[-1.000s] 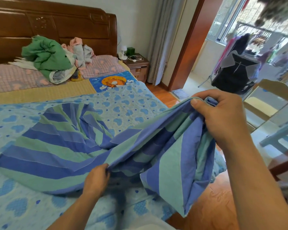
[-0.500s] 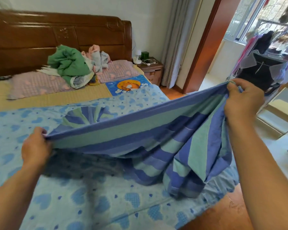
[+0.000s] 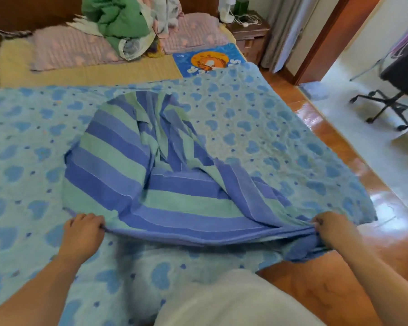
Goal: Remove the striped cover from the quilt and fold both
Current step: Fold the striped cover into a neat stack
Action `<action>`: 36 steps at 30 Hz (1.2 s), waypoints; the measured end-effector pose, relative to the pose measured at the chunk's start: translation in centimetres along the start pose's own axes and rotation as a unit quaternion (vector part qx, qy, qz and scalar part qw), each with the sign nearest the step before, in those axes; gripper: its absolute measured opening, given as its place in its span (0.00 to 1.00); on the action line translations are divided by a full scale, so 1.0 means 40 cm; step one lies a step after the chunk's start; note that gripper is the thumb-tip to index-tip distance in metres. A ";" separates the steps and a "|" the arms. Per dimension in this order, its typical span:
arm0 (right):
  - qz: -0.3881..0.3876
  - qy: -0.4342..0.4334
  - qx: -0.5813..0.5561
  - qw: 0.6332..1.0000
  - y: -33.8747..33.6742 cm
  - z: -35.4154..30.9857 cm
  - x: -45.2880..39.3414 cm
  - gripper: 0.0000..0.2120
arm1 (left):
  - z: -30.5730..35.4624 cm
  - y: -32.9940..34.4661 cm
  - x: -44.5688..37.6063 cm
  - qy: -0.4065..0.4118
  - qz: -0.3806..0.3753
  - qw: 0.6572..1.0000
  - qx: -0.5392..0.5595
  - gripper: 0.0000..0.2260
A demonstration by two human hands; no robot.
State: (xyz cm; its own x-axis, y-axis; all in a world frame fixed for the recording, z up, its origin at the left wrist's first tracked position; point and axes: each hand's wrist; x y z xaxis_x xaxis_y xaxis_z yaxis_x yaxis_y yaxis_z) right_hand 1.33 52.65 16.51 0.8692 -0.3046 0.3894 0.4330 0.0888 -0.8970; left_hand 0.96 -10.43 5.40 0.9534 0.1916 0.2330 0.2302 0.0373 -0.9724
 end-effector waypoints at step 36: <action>0.044 0.188 -0.160 0.968 0.105 -0.047 0.108 0.11 | 0.047 0.053 -0.079 -0.410 -0.189 0.692 0.564 0.11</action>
State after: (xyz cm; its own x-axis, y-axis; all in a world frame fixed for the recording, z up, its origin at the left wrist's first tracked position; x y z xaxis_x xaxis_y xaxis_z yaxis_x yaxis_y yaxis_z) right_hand 6.43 49.92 14.03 0.7255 -0.6379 0.2583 0.2124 -0.1494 -0.9657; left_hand -1.91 -9.13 2.58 0.3302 0.4338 0.8383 -0.3065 0.8893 -0.3394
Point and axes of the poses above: each hand's wrist, its own x-axis away from the middle knuckle, its own y-axis out of the palm, z = x × y, and after that the axes turned 1 degree about y, right-handed
